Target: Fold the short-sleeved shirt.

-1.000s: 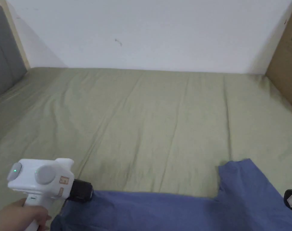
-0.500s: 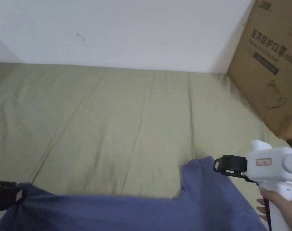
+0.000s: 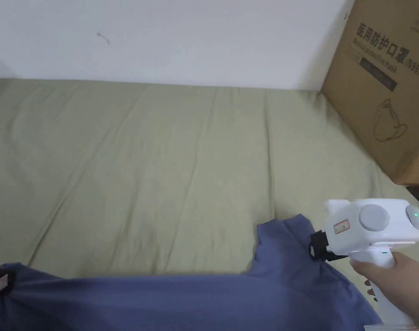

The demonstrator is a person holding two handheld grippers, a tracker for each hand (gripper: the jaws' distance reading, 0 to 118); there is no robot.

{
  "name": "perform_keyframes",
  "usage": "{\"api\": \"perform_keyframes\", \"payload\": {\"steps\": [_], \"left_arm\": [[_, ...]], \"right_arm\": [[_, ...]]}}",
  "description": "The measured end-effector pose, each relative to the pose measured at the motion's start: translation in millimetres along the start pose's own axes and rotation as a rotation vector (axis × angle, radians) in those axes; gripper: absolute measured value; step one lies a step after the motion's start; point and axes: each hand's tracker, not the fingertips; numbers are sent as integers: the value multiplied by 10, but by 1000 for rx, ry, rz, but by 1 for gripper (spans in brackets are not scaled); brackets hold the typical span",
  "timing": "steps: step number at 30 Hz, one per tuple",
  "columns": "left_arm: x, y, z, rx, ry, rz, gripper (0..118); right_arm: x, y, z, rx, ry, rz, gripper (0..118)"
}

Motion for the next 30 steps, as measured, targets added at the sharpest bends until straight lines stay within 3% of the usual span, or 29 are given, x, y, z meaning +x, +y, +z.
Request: {"api": "perform_keyframes", "payload": {"steps": [5, 9, 13, 21, 30], "left_arm": [[-78, -8, -47, 50, 0, 81, 1], [-18, 64, 21, 143, 25, 52, 1], [45, 180, 173, 193, -1, 57, 1], [-59, 195, 77, 174, -29, 63, 1], [-274, -663, 184, 68, -137, -58, 1]], "right_arm": [[171, -140, 533, 219, 25, -122, 1], [134, -220, 950, 340, 6, -86, 1], [56, -256, 1316, 412, 19, -98, 1], [60, -456, 1368, 407, 14, -117, 1], [238, -1719, 1274, 273, 43, -200, 1]]}}
